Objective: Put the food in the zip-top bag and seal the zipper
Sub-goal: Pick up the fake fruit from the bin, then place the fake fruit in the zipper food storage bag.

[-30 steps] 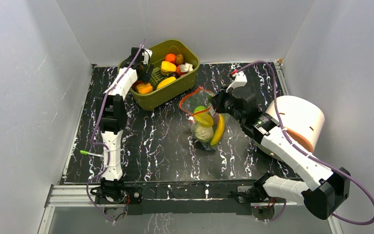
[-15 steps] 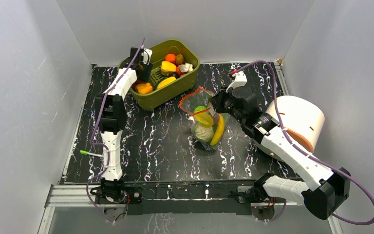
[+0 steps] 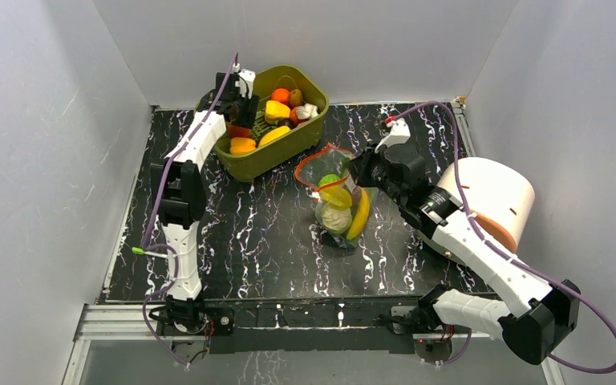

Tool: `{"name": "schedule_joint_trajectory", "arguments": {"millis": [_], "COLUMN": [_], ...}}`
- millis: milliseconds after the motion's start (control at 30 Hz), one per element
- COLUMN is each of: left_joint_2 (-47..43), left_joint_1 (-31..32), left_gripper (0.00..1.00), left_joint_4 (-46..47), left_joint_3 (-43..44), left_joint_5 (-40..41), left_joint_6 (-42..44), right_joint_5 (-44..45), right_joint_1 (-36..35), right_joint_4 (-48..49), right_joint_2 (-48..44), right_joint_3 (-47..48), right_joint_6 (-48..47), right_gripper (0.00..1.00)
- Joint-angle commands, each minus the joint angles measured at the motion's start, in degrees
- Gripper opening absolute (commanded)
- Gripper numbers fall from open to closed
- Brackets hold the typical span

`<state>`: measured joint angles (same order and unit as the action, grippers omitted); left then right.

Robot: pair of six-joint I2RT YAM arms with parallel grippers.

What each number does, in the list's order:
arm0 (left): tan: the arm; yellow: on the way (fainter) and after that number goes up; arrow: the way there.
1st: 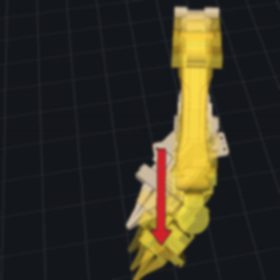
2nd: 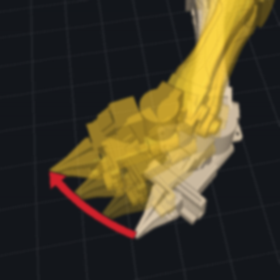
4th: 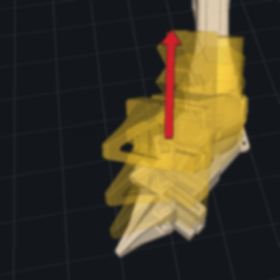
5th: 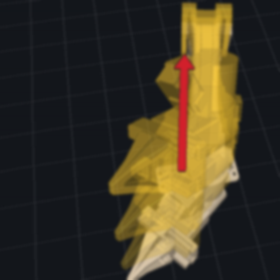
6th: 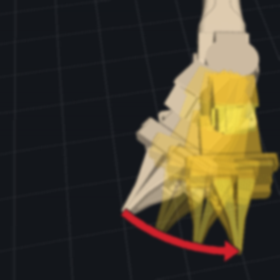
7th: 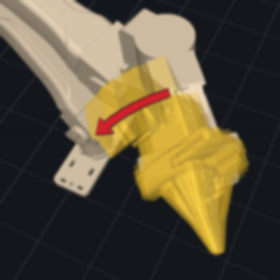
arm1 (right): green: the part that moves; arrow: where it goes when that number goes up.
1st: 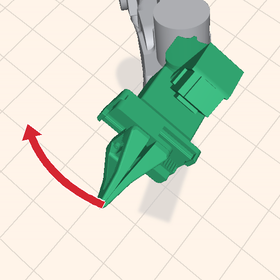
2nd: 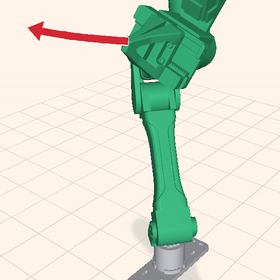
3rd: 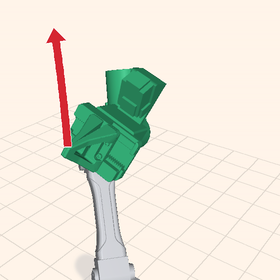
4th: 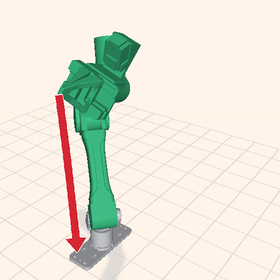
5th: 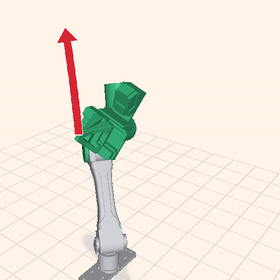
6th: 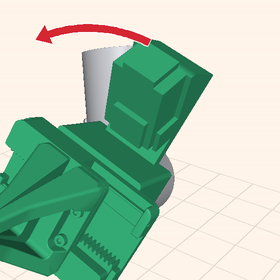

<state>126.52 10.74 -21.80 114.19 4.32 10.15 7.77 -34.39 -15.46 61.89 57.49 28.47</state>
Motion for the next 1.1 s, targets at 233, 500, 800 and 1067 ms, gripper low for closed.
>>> {"name": "schedule_joint_trajectory", "arguments": {"millis": [233, 500, 800, 1067], "left_joint_2": [-12.2, -18.7, -27.3, -30.3], "left_joint_1": [1.1, 1.8, 2.2, 2.6], "left_gripper": [0.15, 0.14, 0.14, 0.14], "left_joint_4": [-0.9, -0.4, 4.4, 8.7], "left_joint_3": [-2.0, -6.4, -13.8, -18.3], "left_joint_5": [-5.4, -12.2, -24.5, -32.3], "left_joint_6": [-4.2, -8.8, -15.0, -20.7], "right_joint_5": [3.4, 5.1, 2.3, -1.1], "right_joint_1": [0.1, 0.1, 0.1, 0.0], "right_joint_4": [2.2, 0.4, -0.4, 3.3], "right_joint_2": [-3.2, -0.6, 1.9, 4.6], "right_joint_3": [2.2, 2.9, 6.3, 5.4], "right_joint_6": [-2.4, -7.1, -9.1, -3.6], "right_gripper": [0.00, 0.00, 0.00, 0.00]}}
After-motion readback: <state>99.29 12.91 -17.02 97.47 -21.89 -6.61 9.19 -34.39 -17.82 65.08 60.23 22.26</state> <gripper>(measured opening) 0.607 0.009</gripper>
